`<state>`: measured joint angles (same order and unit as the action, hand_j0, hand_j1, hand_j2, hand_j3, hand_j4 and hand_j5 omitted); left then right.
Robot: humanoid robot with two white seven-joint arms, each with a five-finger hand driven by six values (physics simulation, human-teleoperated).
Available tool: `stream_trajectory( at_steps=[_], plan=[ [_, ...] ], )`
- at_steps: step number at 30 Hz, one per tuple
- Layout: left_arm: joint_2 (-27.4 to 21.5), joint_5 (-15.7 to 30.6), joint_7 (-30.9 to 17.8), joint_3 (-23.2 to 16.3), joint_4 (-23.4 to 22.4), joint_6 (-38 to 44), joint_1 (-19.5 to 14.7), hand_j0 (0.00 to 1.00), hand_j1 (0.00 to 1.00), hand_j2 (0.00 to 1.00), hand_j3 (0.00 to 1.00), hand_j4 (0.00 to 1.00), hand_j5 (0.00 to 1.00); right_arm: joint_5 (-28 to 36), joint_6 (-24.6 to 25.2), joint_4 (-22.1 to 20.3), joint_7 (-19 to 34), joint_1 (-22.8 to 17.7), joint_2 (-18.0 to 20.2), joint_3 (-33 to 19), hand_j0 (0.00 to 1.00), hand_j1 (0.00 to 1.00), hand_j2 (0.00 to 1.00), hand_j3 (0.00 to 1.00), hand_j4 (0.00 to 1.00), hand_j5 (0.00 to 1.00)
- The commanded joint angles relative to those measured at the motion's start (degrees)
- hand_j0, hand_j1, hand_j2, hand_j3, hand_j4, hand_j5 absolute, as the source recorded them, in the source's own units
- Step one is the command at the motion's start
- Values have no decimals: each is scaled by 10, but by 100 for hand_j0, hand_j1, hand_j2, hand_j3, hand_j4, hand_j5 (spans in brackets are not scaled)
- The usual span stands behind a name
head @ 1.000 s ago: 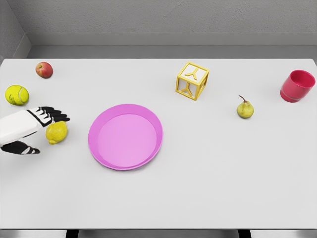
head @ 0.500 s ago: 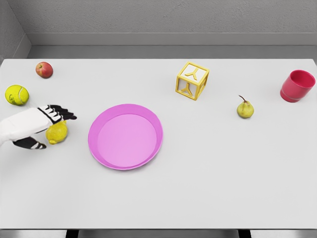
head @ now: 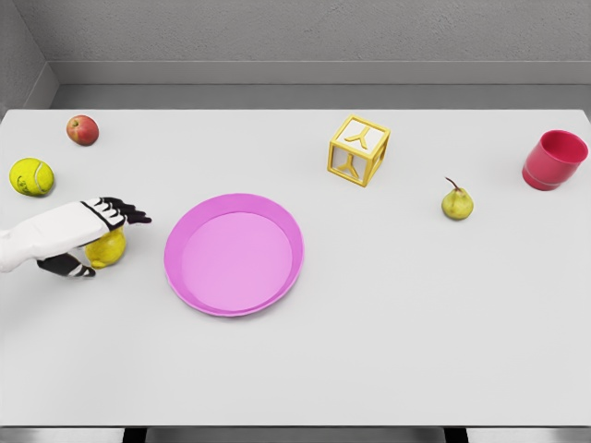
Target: Put the lemon on the plate with left arm
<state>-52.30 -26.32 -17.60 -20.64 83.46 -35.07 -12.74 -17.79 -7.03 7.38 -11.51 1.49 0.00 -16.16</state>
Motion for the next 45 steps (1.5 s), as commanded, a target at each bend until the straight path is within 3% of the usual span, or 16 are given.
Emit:
stream_trajectory(
  at_steps=[1,12,22,38,45],
  plan=[
    [8,3,0,-1,-13,1,-1,100,100,100,100,100,100,0,0,0,0,0,0,1,100,100,100,100,100,100],
    [15,2,-21,-8,-13,1,-5,99,99,99,99,99,99,0,0,0,0,0,0,0,100,100,100,100,100,100],
    [15,-16,-21,-8,-12,1,-7,76,76,76,76,76,76,0,0,-1,0,0,0,0,100,100,100,100,100,100],
    [16,-11,-20,-8,-4,1,-16,75,75,75,75,75,75,0,0,0,0,0,0,0,100,100,100,100,100,100],
    [17,-8,-19,-8,-4,1,-20,70,70,70,70,70,70,0,0,0,0,0,0,0,100,100,100,100,100,100]
  ],
)
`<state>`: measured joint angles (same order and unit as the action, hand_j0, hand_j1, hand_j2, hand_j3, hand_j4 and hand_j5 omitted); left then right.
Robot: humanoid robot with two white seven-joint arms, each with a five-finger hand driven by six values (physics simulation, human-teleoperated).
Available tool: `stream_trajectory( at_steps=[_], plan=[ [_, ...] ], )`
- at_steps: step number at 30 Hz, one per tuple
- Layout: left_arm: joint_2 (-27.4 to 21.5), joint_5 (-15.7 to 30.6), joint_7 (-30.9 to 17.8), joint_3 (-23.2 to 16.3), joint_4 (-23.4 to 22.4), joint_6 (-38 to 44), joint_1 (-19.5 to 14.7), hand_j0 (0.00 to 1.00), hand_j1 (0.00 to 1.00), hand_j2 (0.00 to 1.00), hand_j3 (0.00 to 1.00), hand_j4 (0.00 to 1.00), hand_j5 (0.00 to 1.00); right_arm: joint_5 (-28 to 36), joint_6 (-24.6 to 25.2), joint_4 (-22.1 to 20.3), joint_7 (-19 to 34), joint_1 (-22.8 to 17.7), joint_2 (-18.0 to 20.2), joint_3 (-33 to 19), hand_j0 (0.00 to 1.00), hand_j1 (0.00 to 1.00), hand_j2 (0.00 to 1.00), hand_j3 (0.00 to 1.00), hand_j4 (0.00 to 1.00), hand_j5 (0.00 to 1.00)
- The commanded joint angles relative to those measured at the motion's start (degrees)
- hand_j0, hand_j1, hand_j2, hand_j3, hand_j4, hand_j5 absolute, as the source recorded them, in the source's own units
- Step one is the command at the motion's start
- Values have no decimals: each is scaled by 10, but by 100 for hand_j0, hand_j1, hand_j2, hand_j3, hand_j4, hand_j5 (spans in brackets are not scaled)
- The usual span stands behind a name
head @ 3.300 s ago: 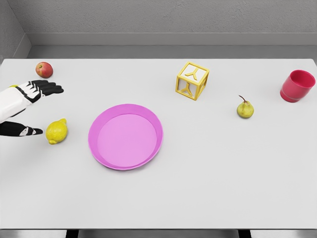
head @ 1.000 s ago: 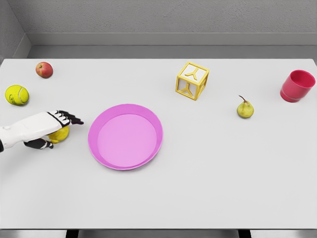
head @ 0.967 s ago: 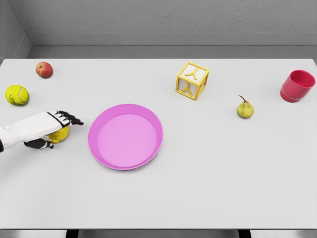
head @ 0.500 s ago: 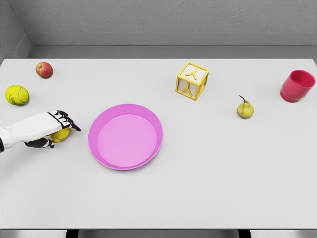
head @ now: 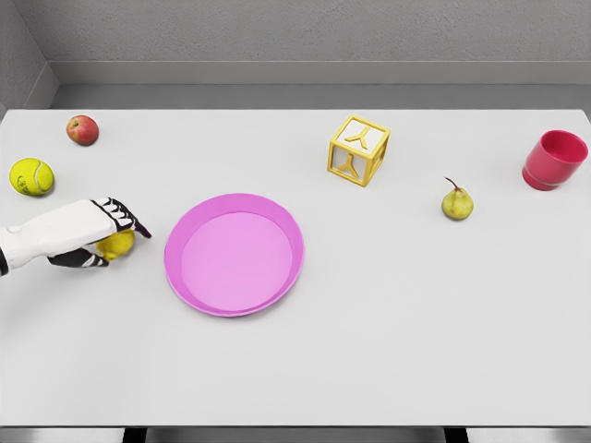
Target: Put the lemon on the plate with left arm
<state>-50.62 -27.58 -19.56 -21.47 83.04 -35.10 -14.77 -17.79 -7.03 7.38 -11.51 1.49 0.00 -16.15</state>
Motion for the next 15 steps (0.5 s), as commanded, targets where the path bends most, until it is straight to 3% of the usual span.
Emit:
stream_trajectory(
  at_steps=[1,15],
  plan=[
    [-1,5,1,0,0,1,0,69,69,69,69,69,69,0,0,0,0,0,0,0,100,100,100,100,100,100],
    [5,34,1,6,0,1,-16,61,61,61,61,61,61,0,0,0,0,0,0,0,100,100,100,100,100,100]
  ],
)
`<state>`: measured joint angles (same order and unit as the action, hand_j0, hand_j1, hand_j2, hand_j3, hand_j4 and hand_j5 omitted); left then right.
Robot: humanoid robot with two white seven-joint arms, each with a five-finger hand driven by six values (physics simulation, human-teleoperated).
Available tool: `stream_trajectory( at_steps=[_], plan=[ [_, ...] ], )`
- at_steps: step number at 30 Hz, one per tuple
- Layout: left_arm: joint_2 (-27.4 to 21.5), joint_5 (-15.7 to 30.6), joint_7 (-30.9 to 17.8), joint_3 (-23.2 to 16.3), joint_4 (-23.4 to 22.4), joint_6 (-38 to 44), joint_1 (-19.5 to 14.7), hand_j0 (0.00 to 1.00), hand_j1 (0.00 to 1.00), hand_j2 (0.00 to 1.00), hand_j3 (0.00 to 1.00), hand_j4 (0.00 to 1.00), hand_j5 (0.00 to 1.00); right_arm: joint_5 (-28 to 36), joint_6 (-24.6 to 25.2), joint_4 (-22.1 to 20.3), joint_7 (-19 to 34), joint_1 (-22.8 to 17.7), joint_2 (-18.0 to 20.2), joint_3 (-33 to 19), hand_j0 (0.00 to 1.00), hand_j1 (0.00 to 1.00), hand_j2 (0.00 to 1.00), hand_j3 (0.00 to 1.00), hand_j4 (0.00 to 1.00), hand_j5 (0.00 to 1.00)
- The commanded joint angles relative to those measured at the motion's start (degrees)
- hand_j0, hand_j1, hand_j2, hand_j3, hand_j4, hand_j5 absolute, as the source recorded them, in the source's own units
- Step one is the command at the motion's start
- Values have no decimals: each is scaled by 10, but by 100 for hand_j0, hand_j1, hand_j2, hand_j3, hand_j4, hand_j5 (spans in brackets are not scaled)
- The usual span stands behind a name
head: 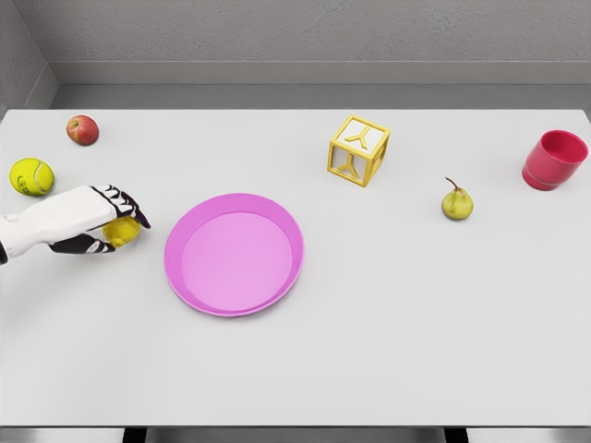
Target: Put the lemon on the plate with left arm
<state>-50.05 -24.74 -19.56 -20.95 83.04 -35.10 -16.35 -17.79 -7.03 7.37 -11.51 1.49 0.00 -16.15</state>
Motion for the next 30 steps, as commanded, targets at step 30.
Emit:
stream_trajectory(
  at_steps=[30],
  plan=[
    [23,29,-6,-6,66,1,-18,58,58,58,58,58,58,0,0,0,0,0,0,1,100,100,100,100,100,100]
  ],
)
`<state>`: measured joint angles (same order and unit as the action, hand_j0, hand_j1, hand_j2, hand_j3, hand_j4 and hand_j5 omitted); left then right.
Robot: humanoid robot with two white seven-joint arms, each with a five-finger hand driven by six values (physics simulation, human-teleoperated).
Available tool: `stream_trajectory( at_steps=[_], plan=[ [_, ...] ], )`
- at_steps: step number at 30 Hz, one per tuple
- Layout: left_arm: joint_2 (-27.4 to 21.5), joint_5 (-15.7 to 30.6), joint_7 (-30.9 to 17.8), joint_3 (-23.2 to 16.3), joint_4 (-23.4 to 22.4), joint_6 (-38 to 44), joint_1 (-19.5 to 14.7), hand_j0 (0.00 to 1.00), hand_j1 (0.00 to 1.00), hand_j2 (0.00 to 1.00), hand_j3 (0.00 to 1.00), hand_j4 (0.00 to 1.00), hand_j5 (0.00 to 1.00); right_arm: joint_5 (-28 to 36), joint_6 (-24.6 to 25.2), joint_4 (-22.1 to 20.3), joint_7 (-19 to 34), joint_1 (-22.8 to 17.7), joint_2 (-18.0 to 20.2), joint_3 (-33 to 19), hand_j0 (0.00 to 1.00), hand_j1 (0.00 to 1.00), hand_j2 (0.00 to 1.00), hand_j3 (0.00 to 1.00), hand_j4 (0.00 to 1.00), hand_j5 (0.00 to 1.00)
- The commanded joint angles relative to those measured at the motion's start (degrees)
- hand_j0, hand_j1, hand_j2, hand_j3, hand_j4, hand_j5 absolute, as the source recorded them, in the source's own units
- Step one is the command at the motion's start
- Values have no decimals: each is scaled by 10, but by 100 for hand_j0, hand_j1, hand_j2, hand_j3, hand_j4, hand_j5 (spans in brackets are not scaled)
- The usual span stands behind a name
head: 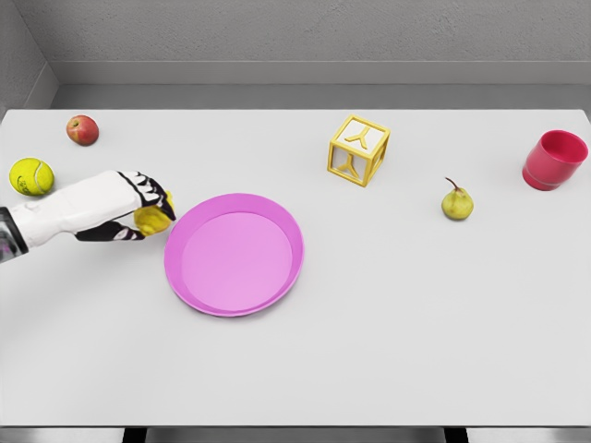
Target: Put the lemon on the plate with left arm
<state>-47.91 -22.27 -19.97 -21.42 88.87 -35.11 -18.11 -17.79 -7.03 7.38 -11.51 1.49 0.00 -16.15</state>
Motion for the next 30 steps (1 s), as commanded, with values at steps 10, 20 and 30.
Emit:
stream_trajectory(
  at_steps=[10,20,30],
  plan=[
    [13,0,-16,-27,68,1,1,58,58,58,58,58,58,0,0,0,0,0,0,1,100,100,100,100,100,100],
    [4,-1,-15,10,44,1,-31,100,100,100,100,100,100,0,0,0,0,0,0,0,100,100,100,100,100,100],
    [-5,3,-26,27,-56,1,-21,100,100,100,100,100,100,0,0,-1,0,0,0,0,100,100,100,100,100,100]
  ],
)
